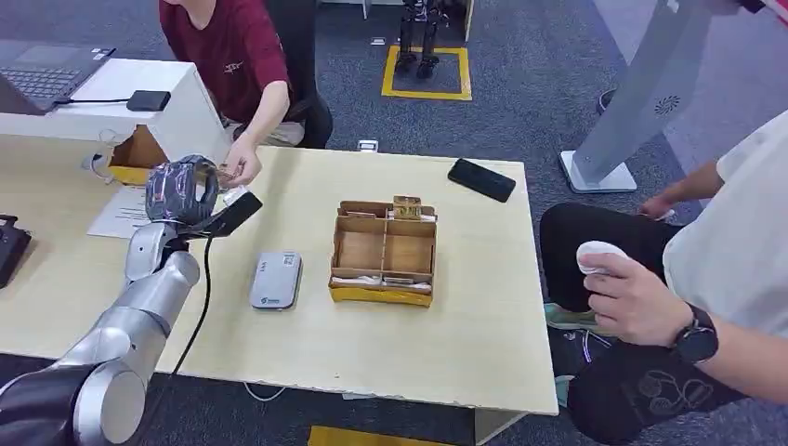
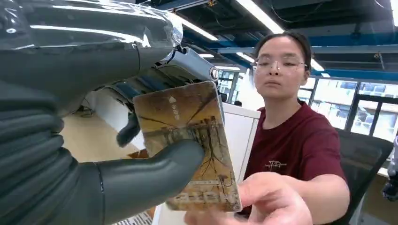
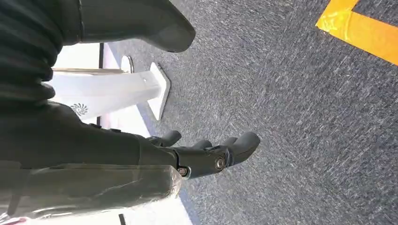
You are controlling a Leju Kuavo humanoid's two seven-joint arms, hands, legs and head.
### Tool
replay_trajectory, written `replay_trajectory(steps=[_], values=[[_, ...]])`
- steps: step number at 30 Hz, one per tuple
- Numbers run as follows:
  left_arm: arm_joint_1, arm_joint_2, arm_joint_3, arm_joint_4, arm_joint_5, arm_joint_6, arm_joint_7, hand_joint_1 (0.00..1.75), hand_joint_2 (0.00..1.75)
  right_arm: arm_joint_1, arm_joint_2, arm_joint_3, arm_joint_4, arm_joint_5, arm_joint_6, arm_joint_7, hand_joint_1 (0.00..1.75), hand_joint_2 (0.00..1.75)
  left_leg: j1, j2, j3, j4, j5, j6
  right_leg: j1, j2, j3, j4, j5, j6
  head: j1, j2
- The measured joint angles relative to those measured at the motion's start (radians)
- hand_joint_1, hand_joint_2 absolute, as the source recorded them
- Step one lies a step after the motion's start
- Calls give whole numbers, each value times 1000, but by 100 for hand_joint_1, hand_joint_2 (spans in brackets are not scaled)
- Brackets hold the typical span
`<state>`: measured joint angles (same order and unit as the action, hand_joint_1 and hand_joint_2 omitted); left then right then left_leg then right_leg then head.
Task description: Pass the card to the sensor for recognition and then transmit it.
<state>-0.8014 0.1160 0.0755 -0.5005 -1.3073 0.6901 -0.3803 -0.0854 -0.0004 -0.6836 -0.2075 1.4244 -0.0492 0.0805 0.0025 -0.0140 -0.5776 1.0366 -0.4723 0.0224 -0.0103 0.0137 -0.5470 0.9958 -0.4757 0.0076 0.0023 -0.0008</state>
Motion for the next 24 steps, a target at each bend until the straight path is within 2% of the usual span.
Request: replay_trajectory(steps=[9, 11, 13, 17, 20, 22, 24], values=[[4, 0, -1, 4, 29, 0, -32, 175, 175, 0, 0, -2, 0, 10, 6, 0, 0, 175, 0, 0, 0, 0, 0, 0, 0, 0, 0, 0, 0, 0, 0, 0], [5, -3, -1, 4, 74, -4, -55, 175, 175, 0, 0, -6, 0, 15, 7, 0, 0, 175, 0, 0, 0, 0, 0, 0, 0, 0, 0, 0, 0, 0, 0, 0], [4, -8, 0, 4, 136, -39, -90, 175, 175, 0, 0, -12, 0, 17, 7, 0, 0, 175, 0, -1, 0, 0, 0, 0, 0, 0, 0, 0, 0, 0, 0, 0], [4, -20, 10, 3, 290, -208, -170, 175, 175, 0, 1, -21, 0, 18, 10, -1, 0, 175, 0, 0, 0, 0, 0, 0, 0, 0, 0, 0, 0, 0, 0, 0], [4, -29, 13, -11, 430, -397, -214, 175, 175, 0, 1, -30, 0, 19, 11, -3, 0, 175, 0, 0, 0, 0, 0, 0, 0, 0, 0, 0, 0, 0, 0, 0], [7, -32, 13, -26, 533, -574, -243, 175, 175, 0, 1, -41, 0, 21, 12, -6, 0, 175, 0, 0, 0, 0, 0, 0, 0, 0, 0, 0, 0, 0, 0, 0], [14, -32, 13, -40, 591, -675, -253, 175, 175, 0, 1, -48, 0, 23, 12, -7, 0, 175, 0, 0, 0, 0, 0, 0, 0, 0, 0, 0, 0, 0, 0, 0]])
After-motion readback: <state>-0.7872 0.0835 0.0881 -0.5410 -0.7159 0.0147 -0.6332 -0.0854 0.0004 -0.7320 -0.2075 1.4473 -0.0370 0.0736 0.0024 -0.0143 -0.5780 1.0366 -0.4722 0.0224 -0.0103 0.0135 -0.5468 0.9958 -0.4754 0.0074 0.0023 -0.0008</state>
